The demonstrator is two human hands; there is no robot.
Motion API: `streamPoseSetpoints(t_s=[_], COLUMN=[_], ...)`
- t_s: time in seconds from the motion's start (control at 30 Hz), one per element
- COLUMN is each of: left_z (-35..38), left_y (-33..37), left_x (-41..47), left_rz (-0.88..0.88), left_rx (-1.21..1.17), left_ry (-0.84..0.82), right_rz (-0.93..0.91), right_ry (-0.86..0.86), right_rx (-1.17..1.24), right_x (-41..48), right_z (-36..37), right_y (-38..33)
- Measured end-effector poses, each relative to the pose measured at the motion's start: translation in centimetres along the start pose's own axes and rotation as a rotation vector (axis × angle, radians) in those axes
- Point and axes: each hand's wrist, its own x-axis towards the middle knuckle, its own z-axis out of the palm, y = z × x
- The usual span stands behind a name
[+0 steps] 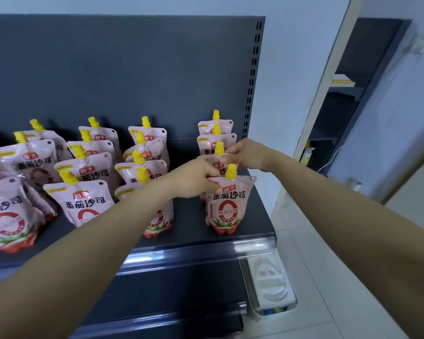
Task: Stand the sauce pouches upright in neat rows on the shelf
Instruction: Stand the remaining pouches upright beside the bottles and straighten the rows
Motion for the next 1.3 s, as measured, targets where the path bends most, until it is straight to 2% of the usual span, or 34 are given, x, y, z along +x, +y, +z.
streamPoseSetpoints(t_s=[0.17,0.6,1.1,1.3], left_z=[0.7,1.8,1.4,0.6], left_y=[0.2,0.4,1.1,1.8], left_x=[-0.7,-1.9,-2.8,-3.8], left_rz=[-0.134,-0.214,-0.253,-0.23], left_rx=[-0.164,-0.313,-0.254,-0.243], left_ry=[0.043,0.115,0.12,0.142], right_rz=[-0.027,-0.07,0.0,-0.008], right_ry=[-0.021,-0.09,-0.111,-0.059], right_rx=[-0.021,0.058,0.035,0.024], right_x=[0.0,-0.8,-1.2,-2.0], right_z=[-0.4,-0.7,-0.6,-2.4], right_y=[0.5,0.5,0.3,-0.7])
